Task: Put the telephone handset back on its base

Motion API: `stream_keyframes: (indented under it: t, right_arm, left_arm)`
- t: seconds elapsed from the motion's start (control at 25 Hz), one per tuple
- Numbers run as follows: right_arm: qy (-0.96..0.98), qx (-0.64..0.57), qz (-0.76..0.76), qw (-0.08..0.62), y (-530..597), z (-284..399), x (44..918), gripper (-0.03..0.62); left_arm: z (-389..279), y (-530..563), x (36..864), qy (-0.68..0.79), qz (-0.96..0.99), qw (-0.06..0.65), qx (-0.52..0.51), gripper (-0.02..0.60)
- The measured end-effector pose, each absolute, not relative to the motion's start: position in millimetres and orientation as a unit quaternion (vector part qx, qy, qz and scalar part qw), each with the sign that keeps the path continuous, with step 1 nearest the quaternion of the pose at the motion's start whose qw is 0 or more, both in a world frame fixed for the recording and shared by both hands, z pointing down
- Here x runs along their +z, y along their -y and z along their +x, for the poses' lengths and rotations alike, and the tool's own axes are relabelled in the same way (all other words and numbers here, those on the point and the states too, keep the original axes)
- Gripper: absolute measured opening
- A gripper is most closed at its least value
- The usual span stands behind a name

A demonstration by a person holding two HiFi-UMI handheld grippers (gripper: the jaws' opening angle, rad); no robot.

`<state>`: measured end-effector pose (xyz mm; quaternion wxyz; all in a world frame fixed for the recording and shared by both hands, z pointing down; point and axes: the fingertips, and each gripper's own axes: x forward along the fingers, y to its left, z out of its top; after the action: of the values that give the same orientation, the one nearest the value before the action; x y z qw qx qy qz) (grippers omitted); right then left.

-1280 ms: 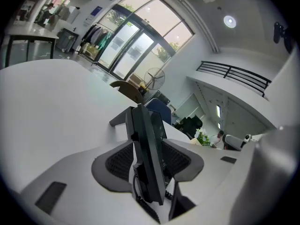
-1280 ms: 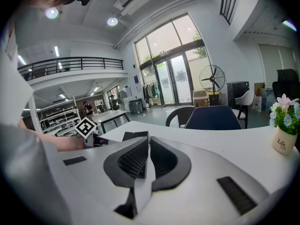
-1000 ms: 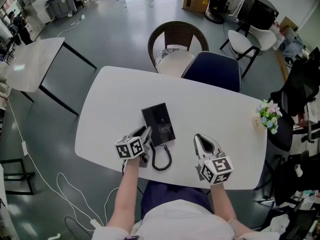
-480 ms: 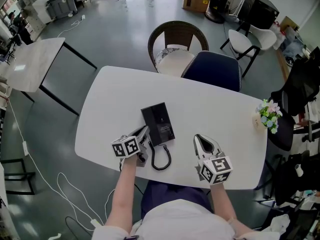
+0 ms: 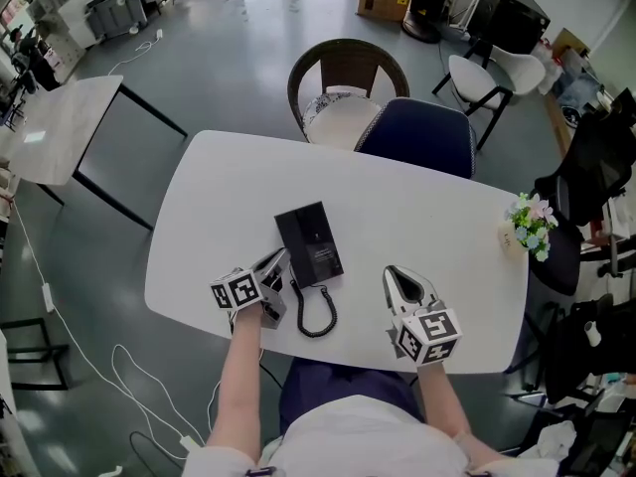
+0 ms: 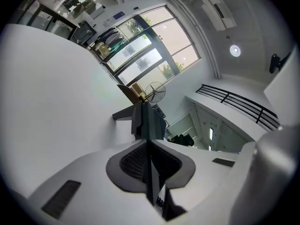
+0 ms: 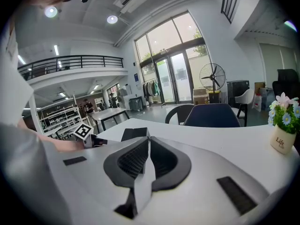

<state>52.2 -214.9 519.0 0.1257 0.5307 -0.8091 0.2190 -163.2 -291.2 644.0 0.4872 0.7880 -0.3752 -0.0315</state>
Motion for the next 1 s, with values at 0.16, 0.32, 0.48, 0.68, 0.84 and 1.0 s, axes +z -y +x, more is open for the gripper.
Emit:
stream_keyframes:
  t: [0.16,0.32,0.48,0.68,0.84,1.0]
  right_arm:
    - [0.808,0.220,0.531,0.127,216.5,52.0,518.9,0.038]
    - [0.808,0.221,0.531,0.128,216.6,52.6,520.2,0.038]
    - [0.808,0.220,0.531,0.127,217.6,51.6,521.4,0.038]
    - [0.810,0.220,0.528,0.128,218.2,49.1,522.0,0.038]
    - [0.812,0.219,0.526,0.125,220.0,47.7,520.9,0.038]
    - [0.814,0.219,0.525,0.120,219.6,45.8,518.4,0.038]
  left_arm:
    - [-160.1,294.0,639.2,0.351,0.795,0.493,-0.041,0.040]
    - [-159.6,293.6,640.4,0.344,0.797,0.494,-0.047,0.040]
    - [-158.7,293.1,641.7,0.348,0.797,0.491,-0.044,0.041]
    - [-160.3,293.7,646.3,0.358,0.796,0.487,-0.038,0.048]
    - [-161.7,296.1,639.6,0.387,0.796,0.464,-0.026,0.048]
    - [-165.0,292.9,622.6,0.412,0.805,0.427,-0.012,0.091]
